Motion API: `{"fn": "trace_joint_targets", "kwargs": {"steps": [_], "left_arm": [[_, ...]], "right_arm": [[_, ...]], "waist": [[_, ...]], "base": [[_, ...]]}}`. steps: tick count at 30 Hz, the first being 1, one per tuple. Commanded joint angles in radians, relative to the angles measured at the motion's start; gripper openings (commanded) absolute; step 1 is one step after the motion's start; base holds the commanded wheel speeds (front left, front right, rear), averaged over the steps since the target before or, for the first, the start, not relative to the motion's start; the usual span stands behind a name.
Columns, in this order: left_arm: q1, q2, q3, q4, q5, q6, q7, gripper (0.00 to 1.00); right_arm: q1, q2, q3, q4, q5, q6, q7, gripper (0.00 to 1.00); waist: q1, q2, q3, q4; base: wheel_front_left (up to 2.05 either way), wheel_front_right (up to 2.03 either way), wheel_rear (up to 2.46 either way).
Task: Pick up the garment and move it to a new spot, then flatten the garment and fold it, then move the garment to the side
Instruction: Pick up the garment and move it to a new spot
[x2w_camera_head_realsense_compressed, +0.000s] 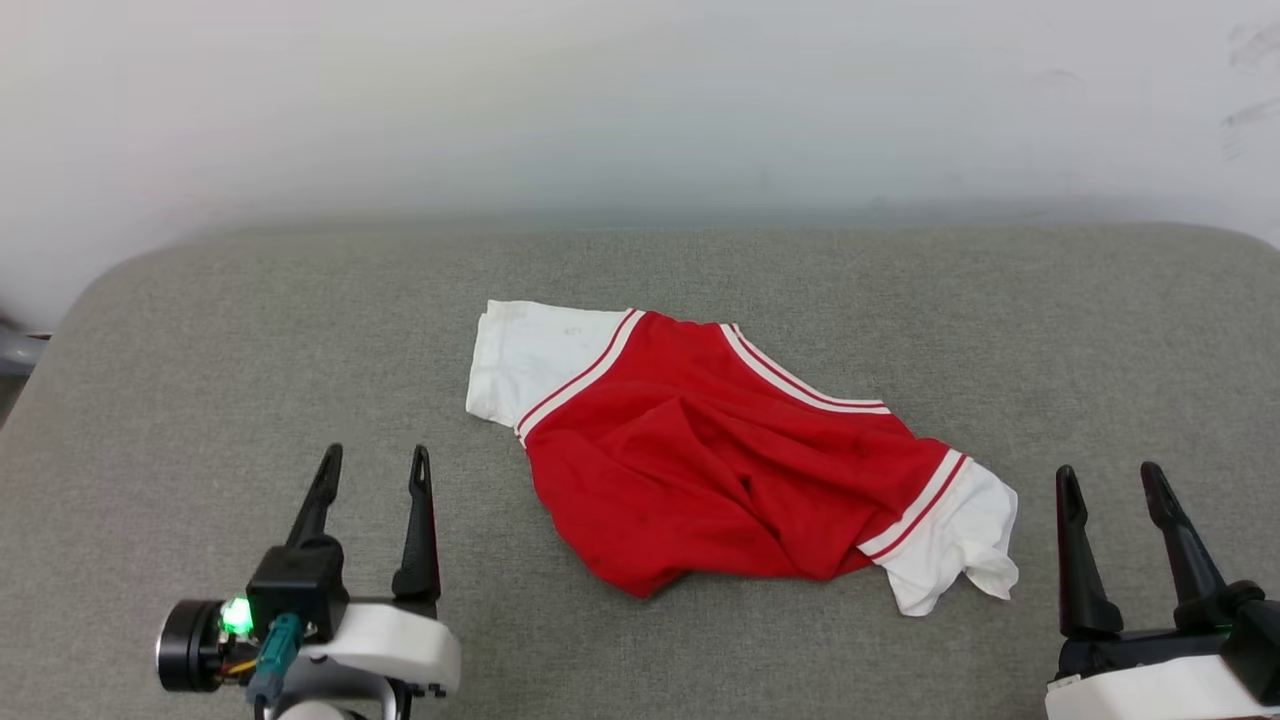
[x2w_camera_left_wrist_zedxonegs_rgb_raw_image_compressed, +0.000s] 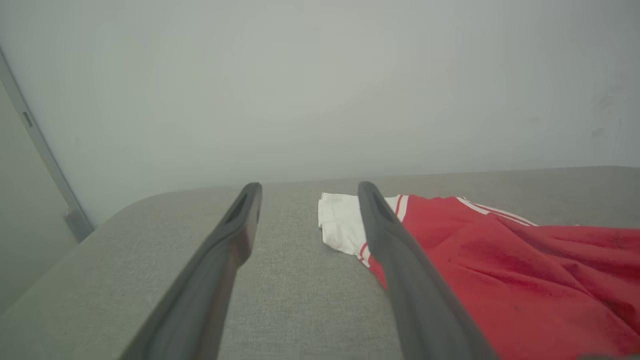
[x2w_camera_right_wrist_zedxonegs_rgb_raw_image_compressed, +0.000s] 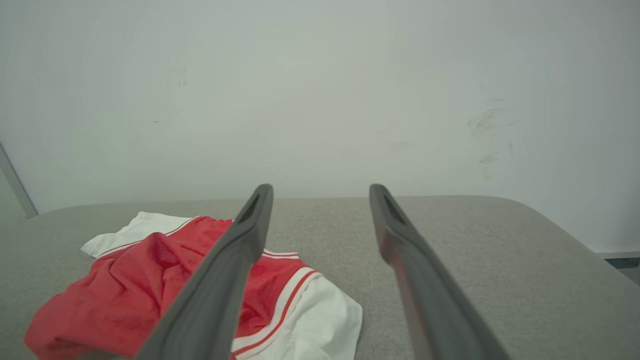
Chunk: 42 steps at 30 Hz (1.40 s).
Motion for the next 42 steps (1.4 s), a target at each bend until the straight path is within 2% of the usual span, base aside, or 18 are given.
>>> {"fn": "trace_joint_targets", "kwargs": {"steps": [1, 10, 17, 30, 42], "left_arm": [[0.025, -0.018, 0.019, 0.002, 0.018, -0.016, -0.003, 1.0], [0.099, -0.105, 0.089, 0.013, 0.094, -0.098, -0.003, 1.0], [0.127, -0.141, 0.14, 0.029, 0.131, -0.145, -0.003, 1.0], [0.141, -0.177, 0.196, 0.053, 0.175, -0.19, -0.003, 1.0], [0.136, -0.195, 0.223, 0.071, 0.203, -0.211, -0.003, 1.0]], "right_arm": [[0.014, 0.002, 0.002, 0.004, 0.005, -0.001, -0.002, 1.0], [0.041, 0.002, 0.01, 0.024, 0.01, -0.001, -0.002, 1.0], [0.054, 0.002, 0.013, 0.044, 0.016, -0.001, -0.002, 1.0], [0.065, 0.002, 0.015, 0.068, 0.015, -0.001, -0.003, 1.0], [0.055, 0.002, 0.021, 0.076, 0.016, -0.001, -0.003, 1.0]], "waist": [[0.0001, 0.0, -0.006, 0.002], [0.0001, 0.0, -0.021, 0.005], [0.0001, 0.0, -0.03, 0.007], [0.0001, 0.0, -0.039, 0.017], [0.0001, 0.0, -0.042, 0.014]], "base": [[0.0, 0.0, 0.0], [0.0, 0.0, 0.0], [0.0, 0.0, 0.0], [0.0, 0.0, 0.0], [0.0, 0.0, 0.0]]}}
